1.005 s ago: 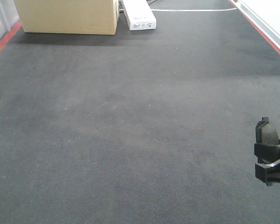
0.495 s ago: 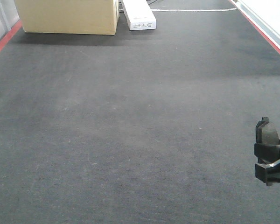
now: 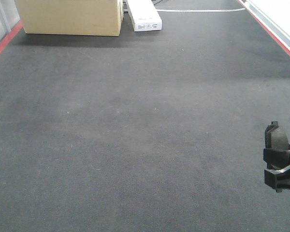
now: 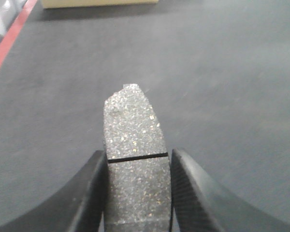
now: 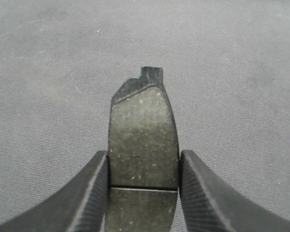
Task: Move and align brake pads A on conveyor
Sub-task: 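Hold both brake pads above the black belt surface, then lower the left gripper with its brake pad onto the belt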
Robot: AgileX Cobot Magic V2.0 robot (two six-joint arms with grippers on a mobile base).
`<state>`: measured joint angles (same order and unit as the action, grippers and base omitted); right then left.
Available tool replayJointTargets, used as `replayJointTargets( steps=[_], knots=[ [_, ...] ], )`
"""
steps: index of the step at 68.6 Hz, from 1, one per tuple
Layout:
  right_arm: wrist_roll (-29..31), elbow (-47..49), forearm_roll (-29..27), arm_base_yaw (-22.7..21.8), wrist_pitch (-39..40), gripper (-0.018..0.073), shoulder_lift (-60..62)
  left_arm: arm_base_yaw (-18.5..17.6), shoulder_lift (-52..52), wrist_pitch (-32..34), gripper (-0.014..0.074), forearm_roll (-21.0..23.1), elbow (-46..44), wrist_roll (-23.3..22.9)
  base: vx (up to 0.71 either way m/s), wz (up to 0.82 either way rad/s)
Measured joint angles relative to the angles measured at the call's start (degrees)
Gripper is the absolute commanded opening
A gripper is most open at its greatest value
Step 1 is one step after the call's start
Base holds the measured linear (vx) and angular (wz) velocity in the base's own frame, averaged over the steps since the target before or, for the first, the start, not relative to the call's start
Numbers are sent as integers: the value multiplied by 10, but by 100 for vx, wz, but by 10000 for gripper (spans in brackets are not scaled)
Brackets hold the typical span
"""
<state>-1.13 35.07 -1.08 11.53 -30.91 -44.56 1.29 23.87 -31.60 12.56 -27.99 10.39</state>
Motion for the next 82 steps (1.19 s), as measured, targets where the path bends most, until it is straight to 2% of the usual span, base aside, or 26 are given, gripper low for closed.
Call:
replayJointTargets(
  steps=[5,10,15,30,37,43,54,70,75,82],
  knots=[
    [0,0,0,0,0,14,0,0,3,5,76,36,0,6,0,0],
    [0,0,0,0,0,14,0,0,19,5,78,83,0,42,0,0],
    [0,0,0,0,0,14,0,0,44,-2,82,142,-2,97,0,0],
    [0,0,0,0,0,14,0,0,157,-42,94,362,-39,296,0,0],
    [0,0,0,0,0,14,0,-1,223,-68,94,463,-56,370,0,0],
    [0,0,0,0,0,14,0,-17,277,-77,94,519,-70,414,0,0],
    [0,0,0,0,0,14,0,-76,361,-66,94,549,-101,438,0,0],
    [0,0,0,0,0,14,0,-202,470,4,94,555,-145,439,0,0],
    [0,0,0,0,0,14,0,-225,494,34,94,553,-147,439,0,0],
    [0,0,0,0,0,14,0,-234,522,110,94,532,-147,417,0,0]
  ],
)
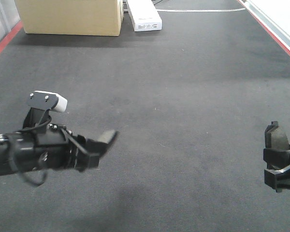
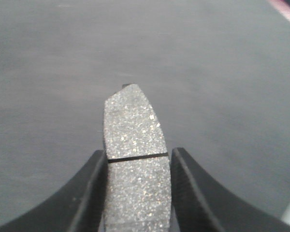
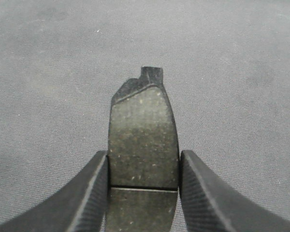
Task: Move and align brake pads A on conveyor
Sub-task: 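Lower the left gripper with its brake pad onto the belt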
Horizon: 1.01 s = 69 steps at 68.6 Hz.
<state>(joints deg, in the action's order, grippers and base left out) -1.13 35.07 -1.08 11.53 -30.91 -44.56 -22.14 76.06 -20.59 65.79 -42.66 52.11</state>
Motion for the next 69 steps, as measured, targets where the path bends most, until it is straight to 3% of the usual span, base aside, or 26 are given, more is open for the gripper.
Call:
replayJointTargets(
  steps=[9,16,34,51,69],
  knots=[
    [0,0,0,0,0,14,0,0,31,108,94,-30,0,-68,0,0],
    [0,0,0,0,0,14,0,0,68,156,94,-32,-1,-107,0,0],
    [0,0,0,0,0,14,0,0,162,142,94,-32,-1,-159,0,0],
    [0,0,0,0,0,14,0,-8,177,130,95,-32,14,-233,0,0],
    [0,0,0,0,0,14,0,-18,177,131,123,-32,39,-253,0,0]
  ],
)
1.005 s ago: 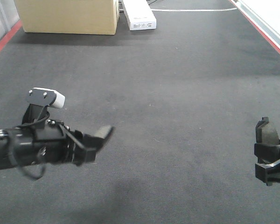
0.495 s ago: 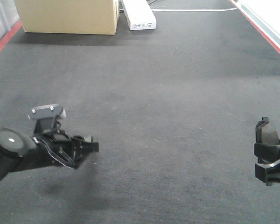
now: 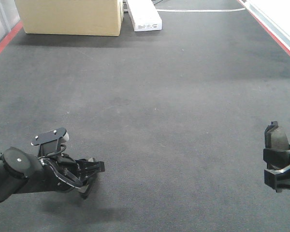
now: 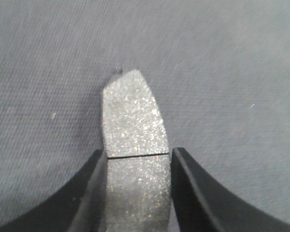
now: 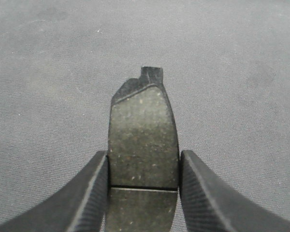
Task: Move and align brake pads A on conveyor
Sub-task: 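Lower the left gripper with its brake pad onto the belt, then open the left gripper to release the pad and lift away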
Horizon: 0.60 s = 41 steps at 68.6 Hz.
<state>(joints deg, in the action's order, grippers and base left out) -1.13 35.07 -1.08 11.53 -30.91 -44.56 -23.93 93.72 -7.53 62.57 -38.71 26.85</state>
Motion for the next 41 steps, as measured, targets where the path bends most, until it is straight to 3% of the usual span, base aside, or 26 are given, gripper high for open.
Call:
replayJointTargets(
  steps=[41],
  knots=[
    [0,0,0,0,0,14,0,0,0,-12,394,-1,1,-3,0,0]
  ],
)
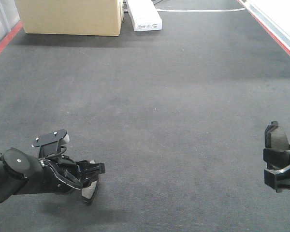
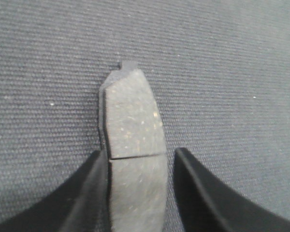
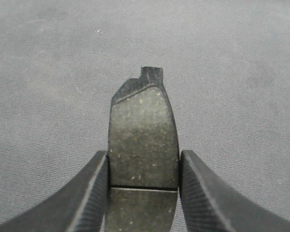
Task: Move and align brake pads A on conveyor
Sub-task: 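Open the left gripper to release the pad and lift away, then swing the right gripper with its pad down toward the belt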
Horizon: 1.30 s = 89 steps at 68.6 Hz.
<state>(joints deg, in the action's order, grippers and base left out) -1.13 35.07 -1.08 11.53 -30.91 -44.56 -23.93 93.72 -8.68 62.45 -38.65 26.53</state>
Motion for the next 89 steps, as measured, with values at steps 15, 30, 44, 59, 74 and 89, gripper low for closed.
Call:
replayJointTargets(
  steps=[15,30,44,59,74,89],
  knots=[
    [0,0,0,0,0,14,0,0,-12,-8,380,-3,0,10,0,0],
    [0,0,0,0,0,14,0,1,-100,-7,263,-41,0,39,0,0],
    [0,0,0,0,0,14,0,1,-195,-36,83,-159,0,41,0,0],
    [0,0,0,0,0,14,0,1,-295,-81,-8,-285,6,5,0,0],
    [0,0,0,0,0,14,0,1,-409,-149,-7,-474,7,-153,0,0],
    [0,0,0,0,0,14,0,1,-544,-209,-6,-628,9,-275,0,0]
  ],
)
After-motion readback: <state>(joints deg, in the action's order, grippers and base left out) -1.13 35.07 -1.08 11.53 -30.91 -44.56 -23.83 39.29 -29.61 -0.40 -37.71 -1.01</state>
